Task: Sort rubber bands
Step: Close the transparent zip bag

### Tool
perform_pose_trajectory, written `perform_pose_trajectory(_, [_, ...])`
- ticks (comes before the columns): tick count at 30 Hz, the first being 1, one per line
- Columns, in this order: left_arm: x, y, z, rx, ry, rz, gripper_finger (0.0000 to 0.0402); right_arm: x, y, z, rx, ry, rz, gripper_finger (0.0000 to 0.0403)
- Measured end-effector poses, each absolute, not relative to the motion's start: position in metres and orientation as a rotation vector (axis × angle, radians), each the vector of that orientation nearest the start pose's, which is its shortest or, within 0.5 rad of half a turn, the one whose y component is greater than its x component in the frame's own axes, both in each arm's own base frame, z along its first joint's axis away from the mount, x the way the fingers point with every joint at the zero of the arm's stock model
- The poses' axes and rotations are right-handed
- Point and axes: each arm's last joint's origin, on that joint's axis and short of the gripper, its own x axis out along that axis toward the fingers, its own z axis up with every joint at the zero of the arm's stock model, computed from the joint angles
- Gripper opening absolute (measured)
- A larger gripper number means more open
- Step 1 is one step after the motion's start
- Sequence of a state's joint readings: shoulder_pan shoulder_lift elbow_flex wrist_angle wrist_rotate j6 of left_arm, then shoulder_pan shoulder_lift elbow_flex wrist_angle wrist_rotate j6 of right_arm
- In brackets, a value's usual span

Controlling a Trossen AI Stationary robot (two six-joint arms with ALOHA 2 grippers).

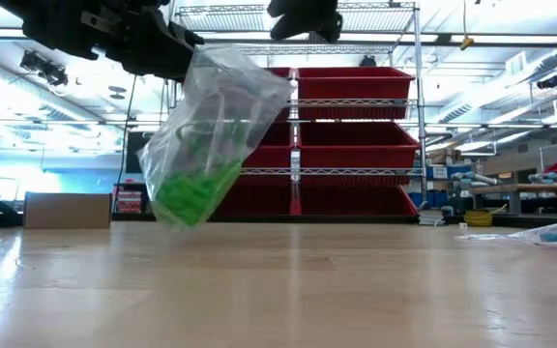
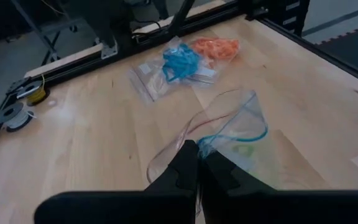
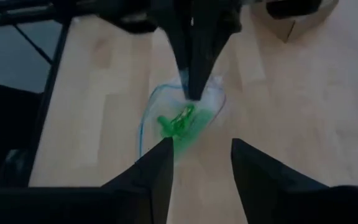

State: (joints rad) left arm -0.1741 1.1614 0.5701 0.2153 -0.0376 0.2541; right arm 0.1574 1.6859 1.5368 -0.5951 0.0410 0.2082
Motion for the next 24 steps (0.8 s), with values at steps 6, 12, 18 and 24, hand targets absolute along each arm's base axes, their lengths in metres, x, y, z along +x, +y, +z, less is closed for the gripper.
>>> perform_pose_trajectory(6, [0.239, -0.04, 0.226, 0.289, 0.335, -0.156, 0.001, 0.358, 0.092, 0.297, 0.079, 0.798, -0.05, 0.0148])
perform_pose_trajectory(12, [0.241, -0.04, 0.232, 0.284, 0.273, -0.12, 0.001, 0.341, 0.128, 0.25, 0.045, 0.713, -0.206, 0.0139])
perform_pose_trajectory(18, [0.243, -0.04, 0.239, 0.274, 0.19, -0.109, 0.001, 0.325, 0.144, 0.215, 0.011, 0.489, -0.316, 0.0123])
perform_pose_trajectory(24, [0.244, -0.038, 0.244, 0.275, 0.145, -0.083, 0.001, 0.296, 0.146, 0.213, -0.04, 0.421, -0.414, 0.0113])
